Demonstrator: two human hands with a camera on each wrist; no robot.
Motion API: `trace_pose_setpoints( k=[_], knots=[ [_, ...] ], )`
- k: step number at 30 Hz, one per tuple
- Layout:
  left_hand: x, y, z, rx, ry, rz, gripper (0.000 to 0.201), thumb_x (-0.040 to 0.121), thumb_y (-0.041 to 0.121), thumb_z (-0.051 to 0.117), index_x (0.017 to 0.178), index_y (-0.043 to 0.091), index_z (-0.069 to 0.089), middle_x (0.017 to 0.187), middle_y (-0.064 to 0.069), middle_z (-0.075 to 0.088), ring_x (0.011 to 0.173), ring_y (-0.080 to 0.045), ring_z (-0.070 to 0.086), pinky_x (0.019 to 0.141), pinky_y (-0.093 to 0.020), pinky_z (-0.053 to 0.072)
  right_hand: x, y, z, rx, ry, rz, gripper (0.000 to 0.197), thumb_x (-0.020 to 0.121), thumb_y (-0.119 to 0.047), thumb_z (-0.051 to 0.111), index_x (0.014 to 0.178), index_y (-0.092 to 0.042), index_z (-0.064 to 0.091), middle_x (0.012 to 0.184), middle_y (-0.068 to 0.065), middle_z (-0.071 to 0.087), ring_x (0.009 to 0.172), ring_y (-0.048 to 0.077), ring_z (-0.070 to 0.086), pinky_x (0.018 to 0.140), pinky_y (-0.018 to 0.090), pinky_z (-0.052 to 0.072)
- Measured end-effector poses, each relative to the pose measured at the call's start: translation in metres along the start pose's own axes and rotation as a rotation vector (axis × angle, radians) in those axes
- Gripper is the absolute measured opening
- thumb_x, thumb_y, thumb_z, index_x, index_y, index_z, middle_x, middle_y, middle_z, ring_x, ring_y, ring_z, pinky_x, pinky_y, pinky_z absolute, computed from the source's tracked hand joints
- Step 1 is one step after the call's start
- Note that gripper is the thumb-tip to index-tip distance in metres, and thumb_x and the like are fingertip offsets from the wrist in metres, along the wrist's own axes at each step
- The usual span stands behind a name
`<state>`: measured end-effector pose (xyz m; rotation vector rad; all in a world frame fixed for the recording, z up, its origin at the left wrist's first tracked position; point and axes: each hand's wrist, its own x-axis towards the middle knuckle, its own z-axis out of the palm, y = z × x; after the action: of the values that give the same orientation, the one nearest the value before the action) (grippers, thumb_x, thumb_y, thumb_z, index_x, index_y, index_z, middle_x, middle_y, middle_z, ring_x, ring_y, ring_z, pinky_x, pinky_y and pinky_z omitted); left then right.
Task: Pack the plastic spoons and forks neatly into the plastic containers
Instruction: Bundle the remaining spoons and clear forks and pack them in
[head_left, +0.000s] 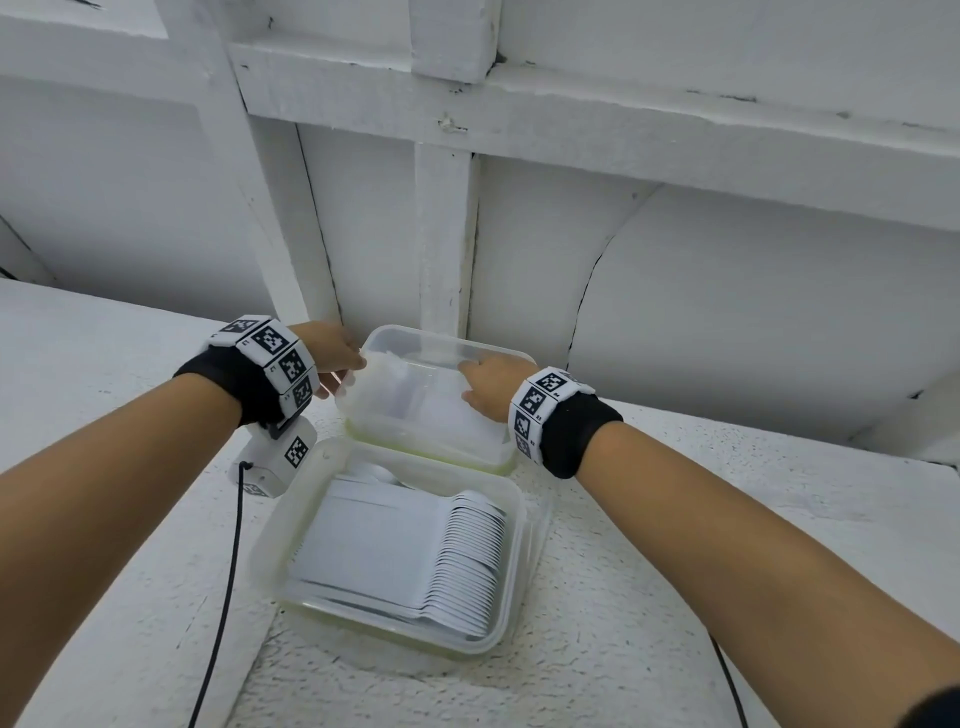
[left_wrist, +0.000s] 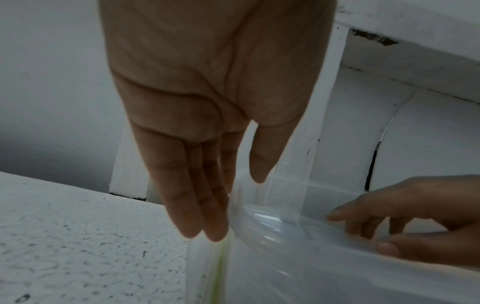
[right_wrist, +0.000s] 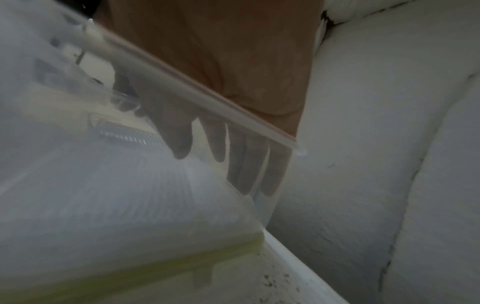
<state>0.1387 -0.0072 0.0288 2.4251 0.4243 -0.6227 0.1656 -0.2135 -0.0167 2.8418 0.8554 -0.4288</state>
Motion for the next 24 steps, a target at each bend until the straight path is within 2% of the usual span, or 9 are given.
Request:
trace_pose_setpoints(
  k=[2,5,7,10,15,19,20,23,24],
  knots=[
    [0.0,-0.001,0.0,-0.01,-0.002,0.003,0.016,0.097,0.014,0.046,0.102,0.002,0.055,0.079,-0.008,0.061,0.065,-0.021,0.058,0.066,-0.029,0.05,0.002,0.001,0.002,0.021,-0.005,0.012,0.041,0.1,-0.03,0.034,0.134,-0.007,0.039,0.128,0.014,0.051,0.115,0.03,0.051,0.089,0.037,0.043],
    [0.001,-0.002,0.001,-0.037,0.006,0.003,0.014,0.097,0.013,0.045,0.103,0.003,0.054,0.078,-0.008,0.061,0.065,-0.021,0.058,0.066,-0.029,0.05,0.004,0.0,0.003,0.035,0.013,0.022,0.036,0.1,-0.026,0.034,0.127,-0.006,0.047,0.124,0.012,0.057,0.11,0.028,0.055,0.088,0.035,0.044],
    [0.003,-0.003,0.002,-0.053,0.012,0.001,0.015,0.097,0.014,0.046,0.104,0.004,0.053,0.079,-0.009,0.061,0.066,-0.022,0.059,0.066,-0.03,0.051,0.005,-0.001,0.003,0.064,0.014,0.015,0.035,0.1,-0.023,0.034,0.126,-0.007,0.051,0.125,0.01,0.057,0.113,0.027,0.055,0.093,0.034,0.045],
    [0.005,-0.006,0.004,-0.073,0.03,0.001,0.017,0.097,0.016,0.047,0.108,0.004,0.052,0.081,-0.01,0.061,0.066,-0.023,0.059,0.066,-0.031,0.051,0.004,-0.004,0.004,0.147,0.009,-0.022,0.037,0.099,-0.021,0.034,0.13,-0.01,0.05,0.131,0.01,0.053,0.119,0.028,0.05,0.097,0.035,0.04],
    [0.004,-0.007,0.005,-0.088,0.031,-0.006,0.02,0.097,0.017,0.045,0.108,0.002,0.054,0.08,-0.009,0.061,0.065,-0.022,0.058,0.062,-0.03,0.049,0.0,-0.003,0.005,0.152,0.014,-0.007,0.038,0.1,-0.021,0.032,0.132,-0.008,0.046,0.127,0.015,0.056,0.115,0.031,0.053,0.093,0.037,0.043],
    [-0.005,-0.004,0.004,0.052,0.076,0.004,0.028,0.097,0.021,0.044,0.107,-0.001,0.058,0.092,-0.011,0.059,0.079,-0.026,0.055,0.062,-0.026,0.043,-0.014,-0.004,-0.003,0.206,0.079,-0.037,0.039,0.1,-0.019,0.031,0.136,-0.012,0.043,0.129,0.012,0.054,0.116,0.029,0.052,0.094,0.037,0.044],
    [-0.008,-0.003,0.003,0.122,0.113,0.022,0.028,0.097,0.022,0.043,0.103,-0.001,0.058,0.094,-0.012,0.058,0.081,-0.026,0.052,0.061,-0.026,0.041,-0.02,-0.003,-0.006,0.221,0.11,-0.053,0.039,0.1,-0.019,0.031,0.137,-0.013,0.042,0.132,0.01,0.052,0.118,0.028,0.051,0.096,0.038,0.043],
    [-0.026,0.01,0.003,0.193,0.253,0.119,0.025,0.097,0.02,0.041,0.076,0.009,0.05,0.083,-0.011,0.049,0.073,-0.023,0.045,0.058,-0.027,0.034,-0.048,0.002,-0.012,0.309,0.211,-0.082,0.04,0.1,-0.02,0.033,0.139,-0.015,0.041,0.138,0.006,0.045,0.126,0.024,0.044,0.103,0.039,0.037],
    [-0.034,0.016,0.004,0.161,0.309,0.159,0.025,0.096,0.019,0.041,0.077,0.009,0.053,0.085,-0.012,0.052,0.076,-0.024,0.047,0.062,-0.028,0.035,-0.06,0.005,-0.013,0.344,0.238,-0.084,0.04,0.1,-0.02,0.033,0.139,-0.016,0.04,0.139,0.006,0.045,0.126,0.023,0.043,0.103,0.037,0.036]
  ],
)
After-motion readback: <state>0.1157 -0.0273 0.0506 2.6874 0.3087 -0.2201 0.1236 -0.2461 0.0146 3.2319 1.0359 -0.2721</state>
